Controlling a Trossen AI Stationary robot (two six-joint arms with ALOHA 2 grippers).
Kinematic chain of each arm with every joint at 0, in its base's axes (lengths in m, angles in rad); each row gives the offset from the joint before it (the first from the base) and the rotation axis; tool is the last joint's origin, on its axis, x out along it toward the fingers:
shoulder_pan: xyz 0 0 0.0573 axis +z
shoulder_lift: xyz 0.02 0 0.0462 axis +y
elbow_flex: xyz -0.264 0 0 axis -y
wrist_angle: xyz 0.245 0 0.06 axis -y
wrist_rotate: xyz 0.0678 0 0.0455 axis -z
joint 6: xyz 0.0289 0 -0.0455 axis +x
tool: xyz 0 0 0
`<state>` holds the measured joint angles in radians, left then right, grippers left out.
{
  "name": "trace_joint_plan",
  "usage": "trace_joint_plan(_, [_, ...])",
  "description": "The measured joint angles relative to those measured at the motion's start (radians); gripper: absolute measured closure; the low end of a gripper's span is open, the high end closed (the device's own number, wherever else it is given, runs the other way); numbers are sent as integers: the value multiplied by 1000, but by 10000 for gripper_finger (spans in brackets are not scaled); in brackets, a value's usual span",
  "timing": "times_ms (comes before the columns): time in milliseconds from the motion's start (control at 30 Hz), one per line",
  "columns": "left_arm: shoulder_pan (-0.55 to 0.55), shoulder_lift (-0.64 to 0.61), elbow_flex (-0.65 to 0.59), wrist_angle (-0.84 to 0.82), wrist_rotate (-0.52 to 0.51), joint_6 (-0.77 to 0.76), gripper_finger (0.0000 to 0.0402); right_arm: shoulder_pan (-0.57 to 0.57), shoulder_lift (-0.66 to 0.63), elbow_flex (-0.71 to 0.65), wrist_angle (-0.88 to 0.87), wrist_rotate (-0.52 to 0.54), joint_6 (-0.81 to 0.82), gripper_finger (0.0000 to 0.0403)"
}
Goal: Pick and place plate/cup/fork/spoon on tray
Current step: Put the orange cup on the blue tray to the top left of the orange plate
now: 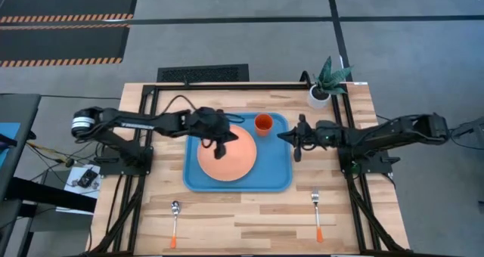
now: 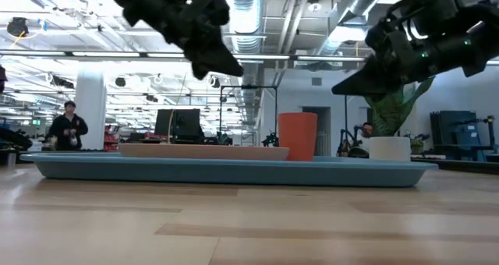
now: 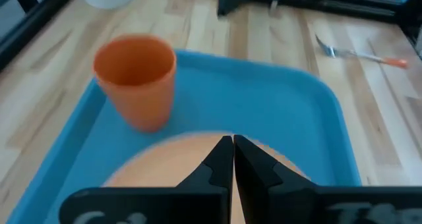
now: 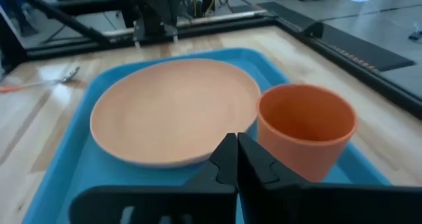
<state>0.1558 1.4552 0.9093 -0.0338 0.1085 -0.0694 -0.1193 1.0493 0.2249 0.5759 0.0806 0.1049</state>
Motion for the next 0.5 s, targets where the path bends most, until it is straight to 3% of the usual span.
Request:
trace_joint_plan(233, [0,159,172,-31,-26,34,394,9,11,1,5,8,-5,393])
trace_joint_plan(500, [0,284,353,-64,-33,112,346,8,11,1,0,8,-34,385])
